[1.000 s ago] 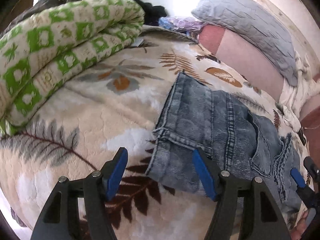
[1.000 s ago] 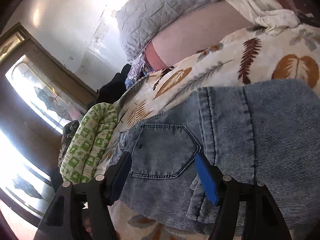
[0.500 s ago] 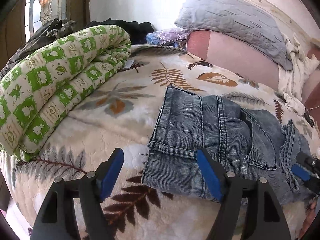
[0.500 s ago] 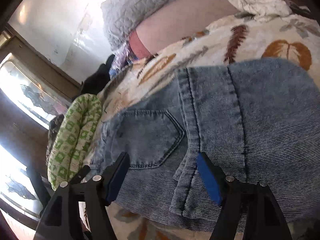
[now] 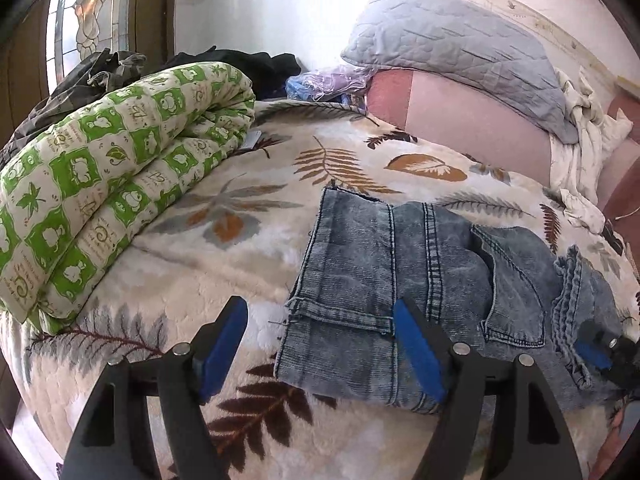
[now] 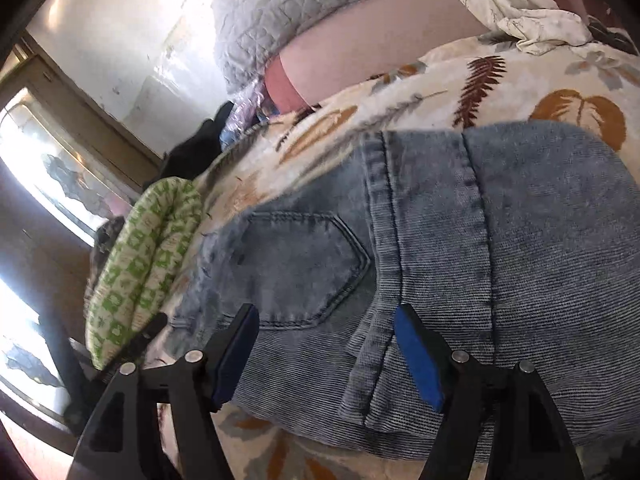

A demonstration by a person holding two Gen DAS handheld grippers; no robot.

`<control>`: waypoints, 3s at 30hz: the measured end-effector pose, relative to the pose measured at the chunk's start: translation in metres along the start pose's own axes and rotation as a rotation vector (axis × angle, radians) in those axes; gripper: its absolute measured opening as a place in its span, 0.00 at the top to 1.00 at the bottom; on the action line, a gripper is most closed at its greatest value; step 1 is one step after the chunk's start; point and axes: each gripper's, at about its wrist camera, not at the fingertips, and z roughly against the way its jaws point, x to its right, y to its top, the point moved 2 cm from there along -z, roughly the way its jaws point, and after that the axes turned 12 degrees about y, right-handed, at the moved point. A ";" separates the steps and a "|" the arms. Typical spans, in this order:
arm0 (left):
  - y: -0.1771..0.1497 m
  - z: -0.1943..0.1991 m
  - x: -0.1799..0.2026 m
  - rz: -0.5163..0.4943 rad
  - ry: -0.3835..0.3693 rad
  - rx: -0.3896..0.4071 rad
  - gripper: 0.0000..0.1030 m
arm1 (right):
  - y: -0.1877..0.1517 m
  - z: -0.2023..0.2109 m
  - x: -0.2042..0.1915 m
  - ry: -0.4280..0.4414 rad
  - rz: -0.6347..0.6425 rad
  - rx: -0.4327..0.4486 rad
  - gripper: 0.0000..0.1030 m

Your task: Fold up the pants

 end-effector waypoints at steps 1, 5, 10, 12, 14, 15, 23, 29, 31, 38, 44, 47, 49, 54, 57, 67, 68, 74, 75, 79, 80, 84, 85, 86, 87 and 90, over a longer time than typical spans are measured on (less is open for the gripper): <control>0.000 -0.001 0.000 0.000 0.000 -0.001 0.26 | -0.001 -0.001 0.000 -0.008 0.010 -0.003 0.29; 0.003 -0.003 0.000 0.003 0.000 -0.001 0.26 | -0.004 -0.002 -0.001 -0.021 0.038 0.004 0.29; 0.007 -0.002 -0.003 0.012 -0.002 0.012 0.26 | -0.008 0.002 -0.008 -0.040 0.082 0.021 0.28; 0.008 -0.002 -0.003 0.014 -0.004 0.015 0.26 | -0.010 0.007 -0.016 -0.044 0.125 0.027 0.28; 0.010 -0.002 -0.002 0.014 -0.014 0.017 0.26 | -0.010 0.014 -0.027 -0.039 0.170 0.037 0.28; 0.011 -0.001 -0.002 0.013 -0.019 0.016 0.26 | -0.009 0.016 -0.032 -0.037 0.188 0.041 0.28; 0.011 0.004 -0.016 0.030 -0.044 0.016 0.25 | 0.032 -0.001 -0.089 -0.051 0.314 -0.030 0.28; 0.011 0.005 -0.054 0.091 -0.027 0.054 0.25 | 0.072 -0.058 -0.137 -0.024 0.358 -0.163 0.28; 0.010 0.006 -0.066 0.111 -0.023 0.068 0.21 | 0.078 -0.082 -0.152 -0.024 0.387 -0.202 0.28; 0.006 -0.003 -0.062 0.068 -0.077 0.043 0.19 | 0.083 -0.180 -0.186 -0.013 0.388 -0.375 0.28; -0.006 -0.017 -0.033 -0.033 -0.192 -0.076 0.19 | 0.086 -0.239 -0.194 -0.044 0.440 -0.521 0.28; -0.013 -0.027 -0.025 -0.065 -0.213 -0.130 0.19 | 0.089 -0.254 -0.192 -0.060 0.444 -0.576 0.28; -0.015 -0.035 -0.024 -0.047 -0.224 -0.159 0.19 | 0.089 -0.261 -0.190 -0.074 0.441 -0.598 0.28; -0.016 -0.040 -0.017 -0.012 -0.253 -0.182 0.19 | 0.082 -0.279 -0.183 -0.123 0.445 -0.675 0.28; -0.017 -0.043 -0.013 0.005 -0.260 -0.195 0.20 | 0.081 -0.288 -0.181 -0.147 0.442 -0.697 0.28; -0.012 -0.051 -0.018 0.074 -0.349 -0.214 0.58 | 0.069 -0.324 -0.183 -0.267 0.507 -0.767 0.28; -0.011 -0.053 -0.020 0.082 -0.340 -0.209 0.66 | 0.066 -0.327 -0.181 -0.284 0.514 -0.780 0.31; -0.009 -0.062 -0.030 0.130 -0.387 -0.230 0.72 | 0.057 -0.330 -0.177 -0.349 0.565 -0.797 0.78; -0.008 -0.061 -0.030 0.128 -0.389 -0.223 0.72 | 0.059 -0.326 -0.178 -0.354 0.562 -0.782 0.85; -0.005 -0.060 -0.028 0.128 -0.399 -0.206 0.76 | 0.074 -0.300 -0.180 -0.304 0.515 -0.711 0.91; -0.005 -0.058 -0.026 0.125 -0.401 -0.199 0.77 | 0.076 -0.291 -0.179 -0.294 0.505 -0.693 0.91; 0.000 -0.047 -0.019 0.111 -0.414 -0.152 0.79 | 0.086 -0.252 -0.178 -0.247 0.479 -0.593 0.91; 0.001 -0.044 -0.017 0.104 -0.417 -0.137 0.80 | 0.088 -0.244 -0.178 -0.241 0.473 -0.571 0.91; 0.001 -0.041 -0.016 0.100 -0.422 -0.123 0.80 | 0.092 -0.229 -0.178 -0.225 0.458 -0.537 0.91; 0.003 -0.035 -0.013 0.092 -0.432 -0.097 0.80 | 0.095 -0.216 -0.177 -0.212 0.444 -0.505 0.91; 0.006 -0.018 -0.005 0.061 -0.465 -0.025 0.81 | 0.106 -0.177 -0.170 -0.165 0.396 -0.402 0.91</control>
